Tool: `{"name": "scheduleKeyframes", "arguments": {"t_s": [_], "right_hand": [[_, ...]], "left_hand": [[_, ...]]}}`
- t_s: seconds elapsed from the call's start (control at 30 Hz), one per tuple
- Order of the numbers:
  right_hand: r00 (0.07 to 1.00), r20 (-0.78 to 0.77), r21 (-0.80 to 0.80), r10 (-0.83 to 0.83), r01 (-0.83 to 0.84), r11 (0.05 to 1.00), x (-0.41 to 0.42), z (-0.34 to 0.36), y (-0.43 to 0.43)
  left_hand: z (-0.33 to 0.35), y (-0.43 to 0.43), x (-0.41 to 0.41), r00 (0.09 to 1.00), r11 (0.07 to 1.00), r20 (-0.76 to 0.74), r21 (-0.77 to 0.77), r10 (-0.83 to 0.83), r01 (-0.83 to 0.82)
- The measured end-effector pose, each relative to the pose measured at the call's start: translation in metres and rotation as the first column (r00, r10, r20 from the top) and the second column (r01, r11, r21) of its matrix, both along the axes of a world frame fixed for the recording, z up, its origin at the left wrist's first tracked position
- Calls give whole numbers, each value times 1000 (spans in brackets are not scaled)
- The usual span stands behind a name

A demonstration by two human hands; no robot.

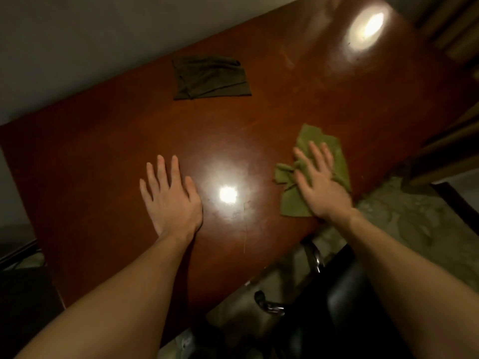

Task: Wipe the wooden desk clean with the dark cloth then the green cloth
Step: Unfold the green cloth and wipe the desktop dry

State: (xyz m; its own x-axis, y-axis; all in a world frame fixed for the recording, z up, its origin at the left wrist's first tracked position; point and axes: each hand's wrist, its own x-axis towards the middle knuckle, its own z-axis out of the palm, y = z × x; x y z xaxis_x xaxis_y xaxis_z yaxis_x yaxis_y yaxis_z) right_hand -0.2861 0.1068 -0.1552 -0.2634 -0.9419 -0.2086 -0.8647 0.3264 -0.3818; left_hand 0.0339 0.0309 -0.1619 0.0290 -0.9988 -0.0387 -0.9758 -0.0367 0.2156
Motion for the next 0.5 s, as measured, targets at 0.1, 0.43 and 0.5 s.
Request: {"name": "scheduleKeyframes", "arguments": {"t_s": [0.1,0.43,0.5], "right_hand": [[992,-85,28,-99,101,994,-9,3,13],[930,24,10,366,-366,930,162,-2,17],[920,36,-11,390,-390,921,136,0,18]], "left_hand": [[-1,0,-2,1000,1000,20,-7,2,-2],[1,2,-2,1000,1000,-14,-26,-5,5],[0,1,-2,1000,1000,-14,-29,2,-2]]}}
